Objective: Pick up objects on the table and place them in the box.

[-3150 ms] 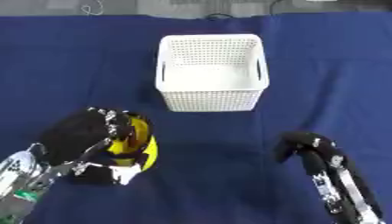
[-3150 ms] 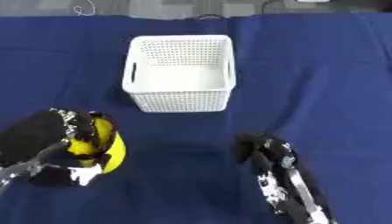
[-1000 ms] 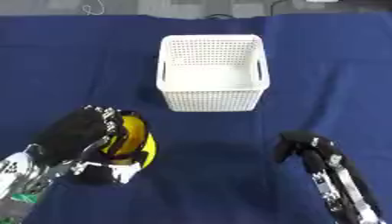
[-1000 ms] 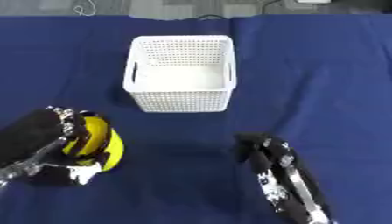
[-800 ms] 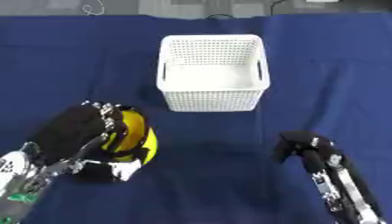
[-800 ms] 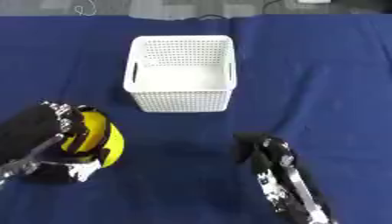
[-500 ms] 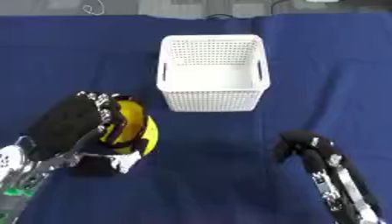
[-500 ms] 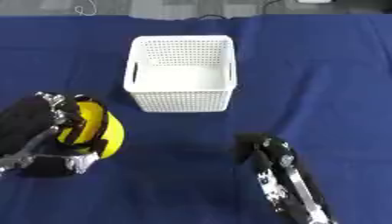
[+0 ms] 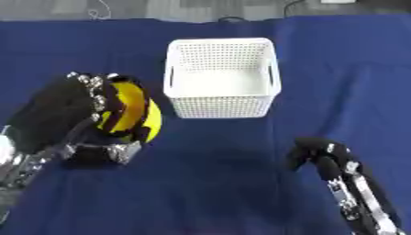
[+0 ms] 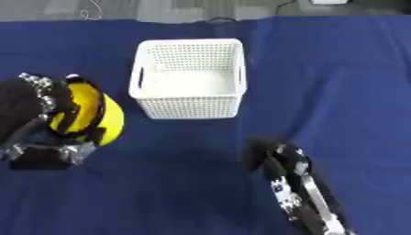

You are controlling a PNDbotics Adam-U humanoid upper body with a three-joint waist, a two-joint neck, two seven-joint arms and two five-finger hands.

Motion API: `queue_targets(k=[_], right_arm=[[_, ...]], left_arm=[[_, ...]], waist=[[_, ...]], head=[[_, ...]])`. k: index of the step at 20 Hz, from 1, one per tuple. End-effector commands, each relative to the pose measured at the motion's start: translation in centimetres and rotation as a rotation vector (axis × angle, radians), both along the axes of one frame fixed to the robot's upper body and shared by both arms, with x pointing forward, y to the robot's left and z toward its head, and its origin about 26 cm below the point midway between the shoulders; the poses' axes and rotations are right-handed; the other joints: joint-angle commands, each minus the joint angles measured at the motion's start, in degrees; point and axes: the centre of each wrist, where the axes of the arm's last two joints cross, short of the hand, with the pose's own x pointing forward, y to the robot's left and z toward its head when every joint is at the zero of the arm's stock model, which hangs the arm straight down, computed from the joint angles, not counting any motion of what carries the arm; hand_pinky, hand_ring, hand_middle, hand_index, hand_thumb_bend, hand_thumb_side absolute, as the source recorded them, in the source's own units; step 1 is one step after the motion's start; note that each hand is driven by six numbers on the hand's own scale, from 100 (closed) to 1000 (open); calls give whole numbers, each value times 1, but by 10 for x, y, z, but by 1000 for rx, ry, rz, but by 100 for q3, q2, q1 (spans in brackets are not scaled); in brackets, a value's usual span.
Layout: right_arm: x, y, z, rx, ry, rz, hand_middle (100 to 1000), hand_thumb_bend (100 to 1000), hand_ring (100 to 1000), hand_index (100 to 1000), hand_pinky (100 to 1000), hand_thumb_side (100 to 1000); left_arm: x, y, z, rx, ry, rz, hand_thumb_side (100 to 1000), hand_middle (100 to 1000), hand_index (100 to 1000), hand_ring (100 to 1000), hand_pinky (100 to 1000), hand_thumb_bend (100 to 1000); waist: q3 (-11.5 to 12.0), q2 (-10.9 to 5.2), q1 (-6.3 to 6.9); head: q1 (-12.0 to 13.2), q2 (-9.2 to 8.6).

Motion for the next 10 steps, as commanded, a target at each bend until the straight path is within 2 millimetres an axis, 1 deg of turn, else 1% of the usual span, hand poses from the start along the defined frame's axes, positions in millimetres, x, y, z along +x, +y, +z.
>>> queue_targets(k=[1, 10], right_arm=[[-1, -2, 4, -1, -11, 0, 598, 100, 553, 819, 502, 877], [0, -3, 4, -7, -13, 8, 598, 100, 554, 820, 503, 878]], left_arm=[[-2, 4, 21, 1, -108, -12, 630, 100, 163, 100, 100, 100], [1, -3, 40, 22, -175, -51, 630, 100, 164, 100, 100, 100]], waist=[[1, -131, 27], [-112, -119, 93]], head=[[-59, -87], [-24, -133]])
